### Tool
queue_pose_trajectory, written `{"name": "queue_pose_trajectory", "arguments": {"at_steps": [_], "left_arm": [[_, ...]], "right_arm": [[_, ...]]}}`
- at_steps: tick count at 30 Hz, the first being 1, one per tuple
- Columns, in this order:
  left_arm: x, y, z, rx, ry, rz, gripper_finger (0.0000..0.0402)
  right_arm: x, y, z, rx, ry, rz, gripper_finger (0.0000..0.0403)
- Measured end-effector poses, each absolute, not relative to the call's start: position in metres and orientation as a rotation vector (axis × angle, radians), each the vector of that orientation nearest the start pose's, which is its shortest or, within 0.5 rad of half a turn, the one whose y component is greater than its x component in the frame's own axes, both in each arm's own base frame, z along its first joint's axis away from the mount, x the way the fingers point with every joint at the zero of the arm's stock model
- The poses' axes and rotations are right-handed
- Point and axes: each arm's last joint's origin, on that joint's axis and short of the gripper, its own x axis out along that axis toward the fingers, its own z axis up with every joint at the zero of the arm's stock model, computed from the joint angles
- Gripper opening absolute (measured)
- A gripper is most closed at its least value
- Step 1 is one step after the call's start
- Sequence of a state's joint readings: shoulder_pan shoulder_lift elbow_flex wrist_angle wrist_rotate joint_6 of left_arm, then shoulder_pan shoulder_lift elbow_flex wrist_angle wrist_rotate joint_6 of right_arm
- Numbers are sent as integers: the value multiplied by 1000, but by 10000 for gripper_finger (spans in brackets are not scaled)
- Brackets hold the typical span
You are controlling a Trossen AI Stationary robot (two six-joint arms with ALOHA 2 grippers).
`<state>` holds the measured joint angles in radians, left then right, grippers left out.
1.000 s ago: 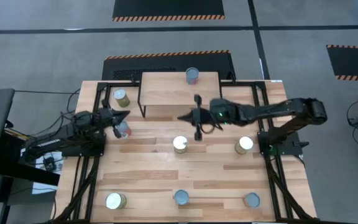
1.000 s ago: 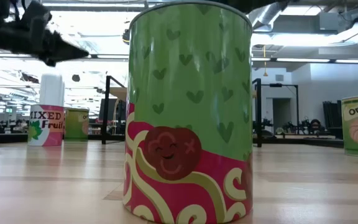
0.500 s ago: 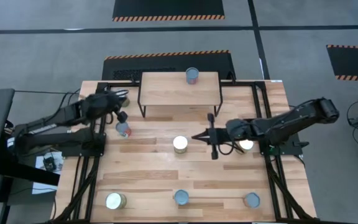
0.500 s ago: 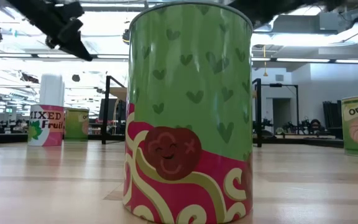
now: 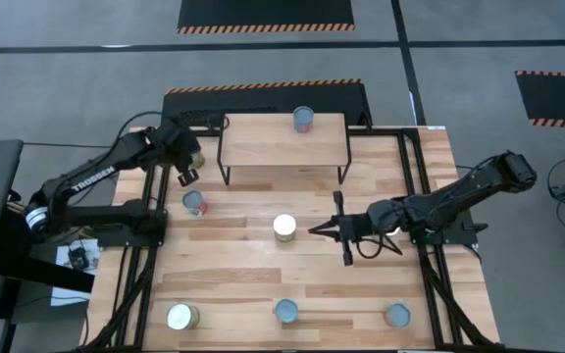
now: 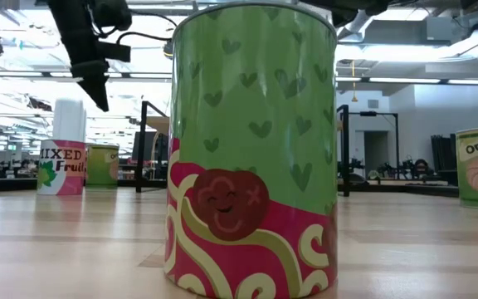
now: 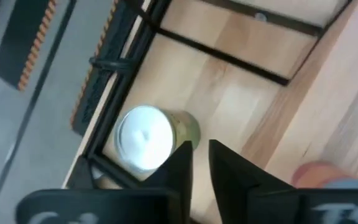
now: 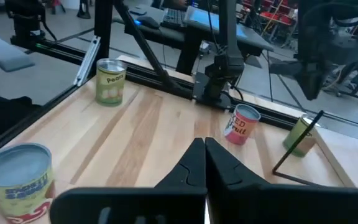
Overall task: Pick and place cans onto a shelf
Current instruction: Put the top left green large can on the shelf
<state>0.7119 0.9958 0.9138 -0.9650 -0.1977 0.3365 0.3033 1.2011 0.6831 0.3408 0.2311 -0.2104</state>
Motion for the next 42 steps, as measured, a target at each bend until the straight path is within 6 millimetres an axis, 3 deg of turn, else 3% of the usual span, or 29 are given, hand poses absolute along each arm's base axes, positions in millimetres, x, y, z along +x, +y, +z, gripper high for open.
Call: {"name": "queue_pose_trajectory", "arguments": {"at_steps": [10, 31, 42], "left_arm": [[131, 125, 266, 45, 1241, 638, 113], [148, 170, 229, -21, 1373, 761, 148], [154, 190, 209, -57, 1407, 804, 136]], "right_arm": [[251, 73, 264, -263, 161, 80, 8], [252, 73, 263, -266, 166, 81, 7], [252, 73, 263, -266, 166, 82, 7]]}}
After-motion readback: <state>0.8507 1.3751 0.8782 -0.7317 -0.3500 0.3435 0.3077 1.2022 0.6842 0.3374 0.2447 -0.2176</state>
